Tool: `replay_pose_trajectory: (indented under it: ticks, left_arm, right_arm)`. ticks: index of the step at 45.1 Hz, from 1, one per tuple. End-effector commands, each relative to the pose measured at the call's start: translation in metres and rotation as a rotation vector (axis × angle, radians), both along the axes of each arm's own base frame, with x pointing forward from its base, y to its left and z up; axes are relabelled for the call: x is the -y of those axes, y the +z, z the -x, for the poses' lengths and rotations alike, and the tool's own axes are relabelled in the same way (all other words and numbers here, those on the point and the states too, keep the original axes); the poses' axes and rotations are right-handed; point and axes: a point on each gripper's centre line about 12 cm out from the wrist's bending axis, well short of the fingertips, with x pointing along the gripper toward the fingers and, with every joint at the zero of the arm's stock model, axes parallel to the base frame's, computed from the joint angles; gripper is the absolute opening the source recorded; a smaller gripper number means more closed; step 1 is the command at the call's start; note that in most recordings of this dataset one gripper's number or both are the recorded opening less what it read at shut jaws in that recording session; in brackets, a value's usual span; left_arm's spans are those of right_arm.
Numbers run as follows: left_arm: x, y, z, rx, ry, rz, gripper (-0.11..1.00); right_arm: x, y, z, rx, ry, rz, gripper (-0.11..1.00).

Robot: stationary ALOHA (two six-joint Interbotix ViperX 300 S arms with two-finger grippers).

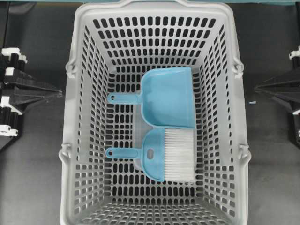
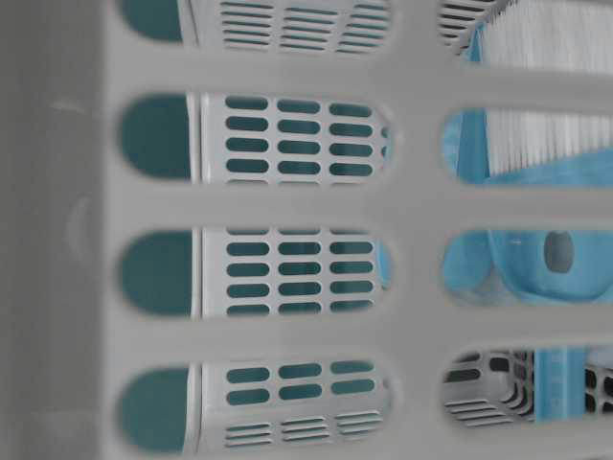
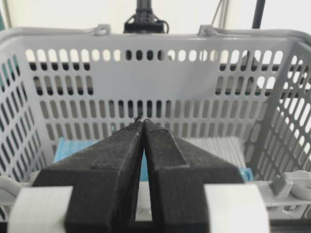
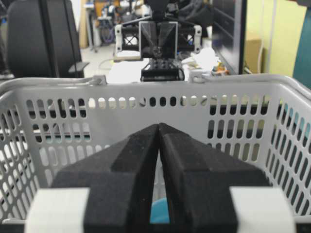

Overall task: Pick up the hand brush from the shopping basket with the left arm.
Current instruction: 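Move the left gripper into the basket above the blue-handled hand brush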

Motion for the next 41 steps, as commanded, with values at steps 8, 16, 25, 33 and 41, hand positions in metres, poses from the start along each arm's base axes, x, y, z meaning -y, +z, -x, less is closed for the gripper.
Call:
replay_pose_trajectory:
  ticks: [8, 16, 25, 33, 41]
  left_arm:
    - [0.007, 0.044, -0.012, -0.177, -0.032, 0.010, 0.00]
    - [0.020, 0.069, -0.035, -0.417, -0.070, -0.004, 0.00]
    - [0.024, 0.088, -0.071, -0.651, -0.063, -0.020, 0.00]
    - [0.029, 0.086, -0.105, -0.818, -0.060, -0.033, 0.00]
    - [0.032, 0.076, -0.129, -0.926, -0.054, -0.039, 0.00]
  right_arm:
    - [0.000, 0.002, -0.002, -0.029, 0.002, -0.030, 0.00]
    - [0.000, 0.000, -0.002, -0.061, 0.002, -0.038, 0.00]
    - [0.000, 0.001, -0.003, -0.081, 0.001, -0.037, 0.00]
    - [0.000, -0.004, -0.003, -0.126, 0.001, -0.040, 0.00]
    - [0.000, -0.004, -0.003, -0.132, 0.001, -0.040, 0.02]
